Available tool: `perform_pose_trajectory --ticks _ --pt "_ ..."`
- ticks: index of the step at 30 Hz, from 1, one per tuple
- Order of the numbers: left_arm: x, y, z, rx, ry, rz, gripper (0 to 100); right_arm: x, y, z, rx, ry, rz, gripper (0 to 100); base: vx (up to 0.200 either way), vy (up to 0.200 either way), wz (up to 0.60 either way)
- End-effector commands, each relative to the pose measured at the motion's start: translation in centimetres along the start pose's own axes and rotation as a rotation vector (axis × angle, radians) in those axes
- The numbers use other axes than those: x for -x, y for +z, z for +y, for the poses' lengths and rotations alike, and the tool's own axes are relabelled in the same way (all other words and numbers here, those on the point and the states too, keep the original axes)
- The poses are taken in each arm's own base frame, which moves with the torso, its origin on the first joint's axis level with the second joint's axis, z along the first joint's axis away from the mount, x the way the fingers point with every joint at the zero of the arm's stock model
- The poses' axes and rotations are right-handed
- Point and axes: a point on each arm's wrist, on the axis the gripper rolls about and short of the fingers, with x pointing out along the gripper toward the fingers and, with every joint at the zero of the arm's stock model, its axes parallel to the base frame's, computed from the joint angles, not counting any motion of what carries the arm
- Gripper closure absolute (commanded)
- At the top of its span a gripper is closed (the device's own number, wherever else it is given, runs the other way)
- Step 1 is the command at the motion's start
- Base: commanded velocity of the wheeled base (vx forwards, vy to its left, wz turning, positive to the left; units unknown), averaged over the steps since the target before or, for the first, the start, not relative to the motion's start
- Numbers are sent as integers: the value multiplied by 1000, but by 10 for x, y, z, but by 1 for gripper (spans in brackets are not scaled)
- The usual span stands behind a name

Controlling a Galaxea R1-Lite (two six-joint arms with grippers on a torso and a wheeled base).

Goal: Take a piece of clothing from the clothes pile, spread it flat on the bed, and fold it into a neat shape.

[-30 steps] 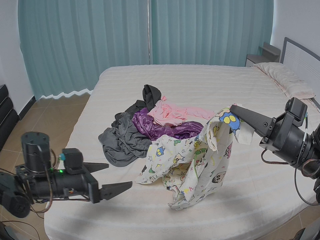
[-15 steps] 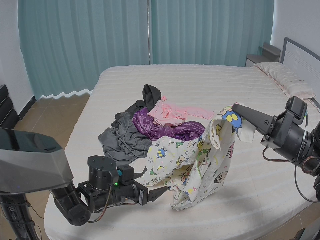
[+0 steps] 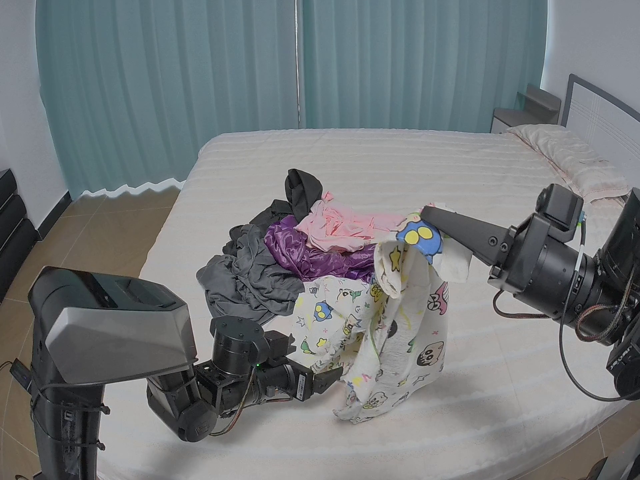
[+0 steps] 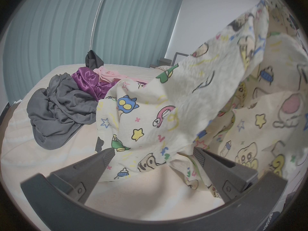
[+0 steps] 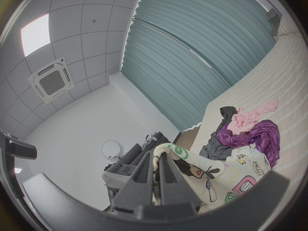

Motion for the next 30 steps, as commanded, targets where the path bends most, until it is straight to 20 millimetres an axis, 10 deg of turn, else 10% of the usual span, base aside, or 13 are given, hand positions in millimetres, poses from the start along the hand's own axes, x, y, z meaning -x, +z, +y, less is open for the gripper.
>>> perform_pose_trajectory --ticks 1,26,27,30 --pt "-10 -7 7 13 13 14 0 -12 -5 1 -6 18 21 100 0 0 0" --pt "-67 -11 46 90 78 -73 0 -20 -3 10 2 59 11 100 0 0 0" --pt "-68 -11 46 90 78 -73 100 -20 -3 10 2 59 11 100 0 0 0" --pt "-71 -13 46 100 76 -73 100 -19 -1 9 3 56 7 100 0 0 0"
